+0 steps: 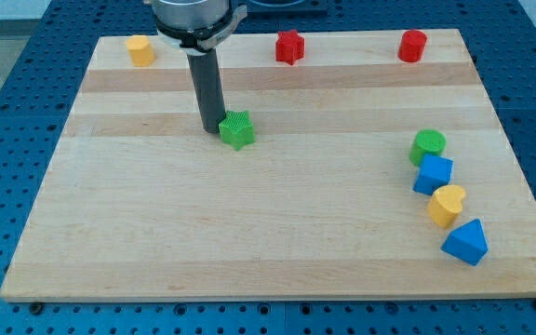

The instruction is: Push the green star above the green circle

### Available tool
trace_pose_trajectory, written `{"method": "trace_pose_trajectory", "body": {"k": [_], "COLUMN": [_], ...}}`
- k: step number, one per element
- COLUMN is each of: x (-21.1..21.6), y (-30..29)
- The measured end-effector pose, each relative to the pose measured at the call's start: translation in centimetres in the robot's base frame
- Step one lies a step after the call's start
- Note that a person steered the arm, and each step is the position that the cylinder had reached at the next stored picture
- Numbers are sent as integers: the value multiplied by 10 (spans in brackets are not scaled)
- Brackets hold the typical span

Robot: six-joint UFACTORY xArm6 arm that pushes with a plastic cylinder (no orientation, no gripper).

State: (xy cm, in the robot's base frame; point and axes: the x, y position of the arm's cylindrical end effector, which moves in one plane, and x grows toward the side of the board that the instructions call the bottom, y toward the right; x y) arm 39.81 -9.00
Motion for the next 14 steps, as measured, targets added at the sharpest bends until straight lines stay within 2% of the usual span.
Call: {"method": "trace_pose_trajectory", "body": {"k": [3, 6, 9, 14], "x": [21, 21, 7, 4], "y": [18, 101, 116, 195]}}
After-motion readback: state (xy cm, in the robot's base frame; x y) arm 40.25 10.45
